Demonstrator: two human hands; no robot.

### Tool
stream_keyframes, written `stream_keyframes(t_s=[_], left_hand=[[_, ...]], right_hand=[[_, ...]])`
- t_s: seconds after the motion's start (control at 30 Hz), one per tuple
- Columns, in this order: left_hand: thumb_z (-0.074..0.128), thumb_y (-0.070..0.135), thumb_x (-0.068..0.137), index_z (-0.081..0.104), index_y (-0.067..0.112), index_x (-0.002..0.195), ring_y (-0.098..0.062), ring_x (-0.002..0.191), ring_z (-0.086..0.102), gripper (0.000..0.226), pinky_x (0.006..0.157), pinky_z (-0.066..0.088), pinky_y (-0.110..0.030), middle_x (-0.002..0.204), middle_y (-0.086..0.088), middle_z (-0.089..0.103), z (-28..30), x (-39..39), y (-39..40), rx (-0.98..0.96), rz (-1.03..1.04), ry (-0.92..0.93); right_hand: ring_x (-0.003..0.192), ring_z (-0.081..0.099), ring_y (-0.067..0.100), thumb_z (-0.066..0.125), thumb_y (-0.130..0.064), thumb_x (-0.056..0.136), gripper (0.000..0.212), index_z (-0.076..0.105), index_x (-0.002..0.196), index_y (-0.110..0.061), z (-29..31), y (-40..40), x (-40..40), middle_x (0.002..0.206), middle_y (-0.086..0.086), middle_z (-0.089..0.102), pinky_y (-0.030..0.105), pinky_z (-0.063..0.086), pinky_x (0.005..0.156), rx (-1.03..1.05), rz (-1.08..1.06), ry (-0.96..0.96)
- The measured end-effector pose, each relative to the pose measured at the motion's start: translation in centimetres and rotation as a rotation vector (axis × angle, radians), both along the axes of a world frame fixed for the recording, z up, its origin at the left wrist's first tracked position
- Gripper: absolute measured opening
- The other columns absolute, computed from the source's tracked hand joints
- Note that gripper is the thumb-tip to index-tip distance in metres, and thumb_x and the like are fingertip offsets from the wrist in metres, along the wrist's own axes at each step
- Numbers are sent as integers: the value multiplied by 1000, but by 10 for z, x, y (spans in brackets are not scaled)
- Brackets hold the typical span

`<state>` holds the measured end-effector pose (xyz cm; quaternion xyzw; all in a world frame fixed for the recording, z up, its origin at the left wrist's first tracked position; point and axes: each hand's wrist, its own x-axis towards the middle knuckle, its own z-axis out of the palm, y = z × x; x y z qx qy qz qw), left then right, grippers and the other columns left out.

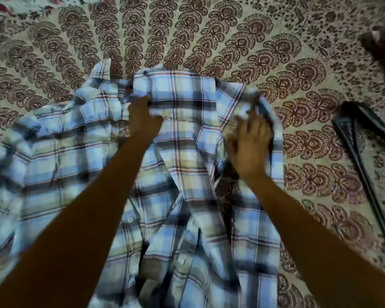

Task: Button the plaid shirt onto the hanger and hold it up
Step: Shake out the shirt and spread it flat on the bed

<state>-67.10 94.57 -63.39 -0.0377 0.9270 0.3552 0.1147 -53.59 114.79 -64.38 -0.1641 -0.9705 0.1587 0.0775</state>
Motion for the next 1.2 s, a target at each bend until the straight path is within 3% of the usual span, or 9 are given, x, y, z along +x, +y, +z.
stream_keyframes(t_s=[0.13,0.27,0.37,0.43,0.63,0.7,0.87,1.03,1.2], left_hand=[[52,11,89,46,8,129,-24,89,59,40,76,51,-22,113,-13,57,3,113,-13,264,256,-152],[58,18,83,54,13,106,-18,85,58,24,83,50,-37,102,-12,61,8,219,-38,260,130,-505],[65,18,84,34,11,140,-31,119,49,65,95,40,-39,134,-14,48,6,272,-51,61,-140,-457],[68,21,81,24,19,145,-33,118,47,78,91,45,-46,135,-16,42,3,306,-63,-104,-257,-250],[53,35,78,62,14,110,-36,109,53,39,88,47,-49,119,-14,58,-1,376,-93,-537,-489,173],[38,47,85,54,10,123,-39,112,52,55,92,44,-49,123,-17,56,-2,393,-96,-457,-491,17],[50,46,89,34,13,138,-35,115,54,61,98,41,-45,129,-16,54,-3,392,-73,-405,-269,-331],[57,25,88,62,3,94,-26,73,61,24,64,47,-22,81,-16,65,31,381,-88,101,63,-310],[59,24,85,56,5,104,-25,64,59,27,57,53,-38,78,-15,59,57,398,-174,344,522,27]], right_hand=[[107,53,31,41,-31,93,35,52,119,-9,-2,-59,108,118,15,57,41,47,91,-593,136,-57],[97,60,15,42,-35,95,41,48,128,-11,11,-96,200,108,1,61,17,45,86,-1004,-62,-161],[64,55,1,39,-20,98,32,47,128,-15,25,-106,234,77,-9,53,20,41,66,-1063,-148,-278],[93,59,16,36,-22,99,34,44,132,-17,35,-110,247,97,-3,56,27,39,80,-1109,-190,-368],[90,57,16,38,-48,93,35,56,109,-22,56,-119,272,96,5,62,11,39,69,-1055,-84,-370],[91,52,9,39,-49,92,49,53,122,-13,54,-126,282,100,-2,56,5,37,72,-1009,-35,-355],[106,58,30,41,-38,95,55,33,142,-11,47,-143,317,116,21,61,38,44,90,-1005,-175,-387],[140,25,21,61,-54,74,94,14,147,-18,50,-162,357,153,9,25,38,29,112,-956,-38,-296],[114,52,34,77,-35,67,100,18,145,-12,22,-180,361,137,16,40,40,52,80,-584,-32,-308]])
